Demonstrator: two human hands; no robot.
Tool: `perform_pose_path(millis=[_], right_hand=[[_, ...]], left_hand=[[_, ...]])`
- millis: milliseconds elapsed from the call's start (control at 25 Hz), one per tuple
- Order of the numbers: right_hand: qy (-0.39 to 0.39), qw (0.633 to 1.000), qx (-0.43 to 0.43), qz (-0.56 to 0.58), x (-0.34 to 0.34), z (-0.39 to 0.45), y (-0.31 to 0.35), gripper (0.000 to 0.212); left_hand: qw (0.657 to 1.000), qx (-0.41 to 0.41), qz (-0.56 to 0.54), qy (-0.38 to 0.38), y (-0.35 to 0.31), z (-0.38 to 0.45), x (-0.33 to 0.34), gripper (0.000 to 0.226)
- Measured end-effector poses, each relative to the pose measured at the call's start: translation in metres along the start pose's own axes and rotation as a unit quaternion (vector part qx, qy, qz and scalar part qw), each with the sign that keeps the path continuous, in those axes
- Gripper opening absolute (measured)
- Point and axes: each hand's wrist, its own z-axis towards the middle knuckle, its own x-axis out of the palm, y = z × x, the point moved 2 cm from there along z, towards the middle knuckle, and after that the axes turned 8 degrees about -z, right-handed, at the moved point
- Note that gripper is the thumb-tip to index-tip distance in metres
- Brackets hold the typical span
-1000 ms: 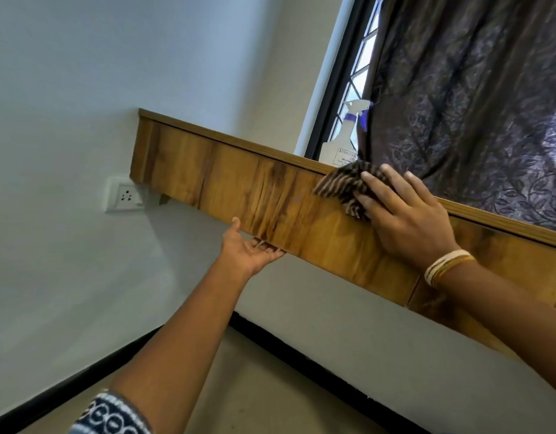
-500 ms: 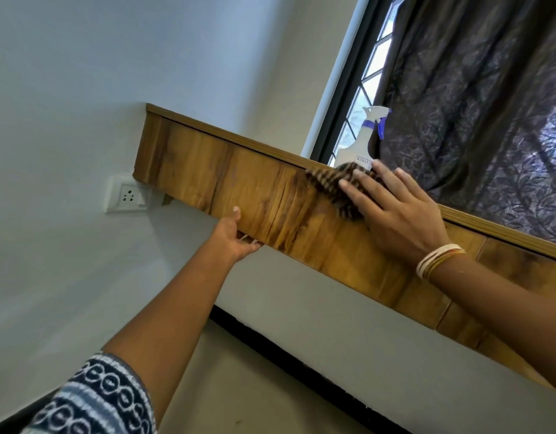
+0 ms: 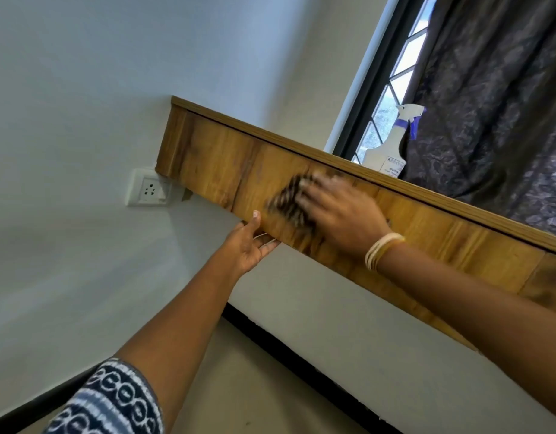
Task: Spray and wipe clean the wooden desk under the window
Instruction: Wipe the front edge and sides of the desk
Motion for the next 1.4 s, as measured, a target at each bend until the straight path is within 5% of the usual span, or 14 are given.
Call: perform_pose_path(millis=[160, 360, 440, 760, 1000, 1240, 1400], right_hand=[[-0.006, 0.995, 0.095, -0.029, 0.004, 0.026, 0.0, 0.049], [0.022, 0.992, -0.124, 0.026, 0.022, -0.009, 0.065, 0.046], [0.021, 0.988, -0.147, 0.027, 0.022, 0.006, 0.06, 0.044], [0.011, 0.995, 0.07, -0.072, 0.005, 0.083, 0.009, 0.052], [0.053, 0.985, -0.162, 0.0, 0.022, 0.03, 0.088, 0.055], [0.021, 0.996, 0.031, -0.079, 0.017, 0.132, 0.018, 0.048], [0.021, 0.997, 0.024, -0.074, 0.027, 0.165, 0.055, 0.053]], left_hand=[[0.999, -0.023, -0.002, -0.022, -0.011, -0.001, -0.001, 0.045], [0.996, 0.012, -0.054, -0.071, -0.041, 0.013, -0.005, 0.051], [0.996, 0.035, -0.027, -0.075, -0.045, 0.013, -0.008, 0.056], [0.991, 0.078, -0.1, -0.053, -0.038, 0.03, -0.017, 0.038], [0.994, 0.072, -0.072, -0.05, -0.037, 0.027, -0.021, 0.047], [0.991, 0.074, -0.106, -0.039, -0.039, 0.026, -0.022, 0.03], [0.99, 0.07, -0.116, -0.041, -0.04, 0.023, -0.02, 0.03]])
